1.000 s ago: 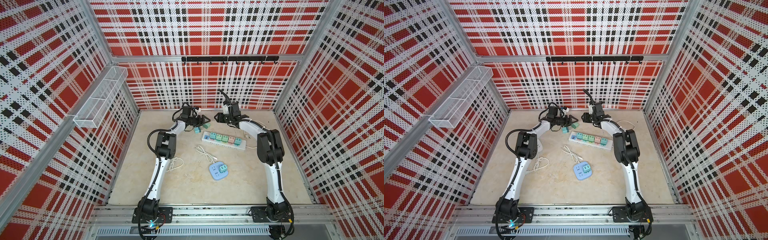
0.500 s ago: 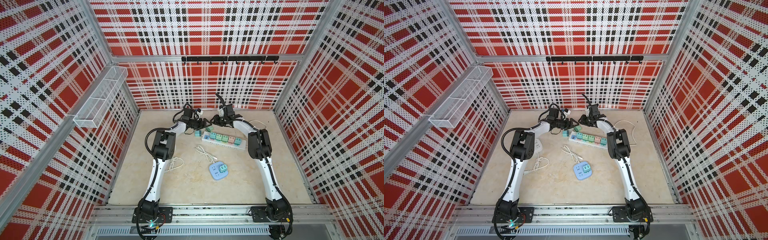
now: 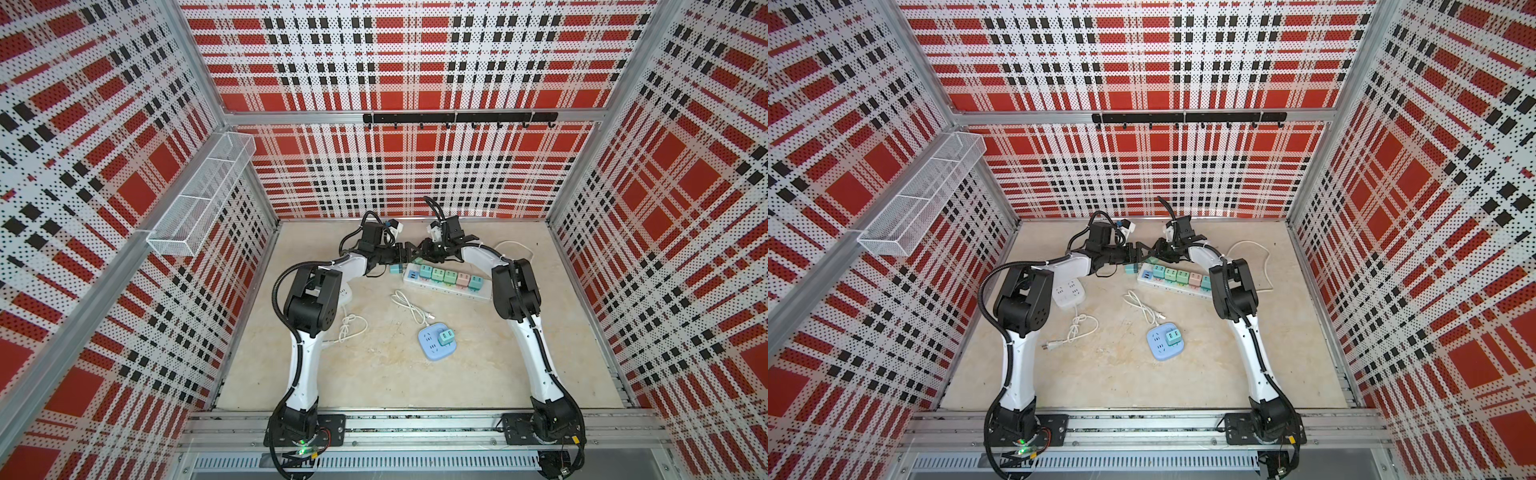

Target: Insert the plug

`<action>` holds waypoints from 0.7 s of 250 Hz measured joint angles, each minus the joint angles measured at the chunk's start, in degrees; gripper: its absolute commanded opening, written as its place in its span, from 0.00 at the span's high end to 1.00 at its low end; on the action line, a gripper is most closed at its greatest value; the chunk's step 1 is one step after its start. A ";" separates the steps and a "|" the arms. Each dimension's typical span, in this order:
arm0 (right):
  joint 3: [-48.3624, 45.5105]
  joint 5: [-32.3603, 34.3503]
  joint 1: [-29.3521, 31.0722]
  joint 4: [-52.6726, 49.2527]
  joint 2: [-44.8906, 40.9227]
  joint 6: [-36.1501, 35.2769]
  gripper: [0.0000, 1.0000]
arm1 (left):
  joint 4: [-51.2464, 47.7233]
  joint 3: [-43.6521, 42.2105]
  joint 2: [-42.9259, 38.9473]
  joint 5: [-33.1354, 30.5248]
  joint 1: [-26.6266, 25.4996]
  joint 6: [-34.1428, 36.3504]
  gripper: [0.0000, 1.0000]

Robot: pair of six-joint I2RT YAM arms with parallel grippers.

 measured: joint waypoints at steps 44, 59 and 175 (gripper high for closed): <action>2.08 -0.50 2.58 -4.02 0.22 -2.21 0.61 | 5.70 -11.82 -9.77 -5.40 0.85 -1.27 0.18; 4.24 -0.39 3.72 -5.90 0.76 -3.37 0.60 | 7.02 -15.93 -13.44 -7.72 1.51 -1.46 0.18; 15.45 1.75 9.35 -16.72 3.69 -14.19 0.51 | 10.67 -37.18 -37.22 -23.76 3.72 0.07 0.14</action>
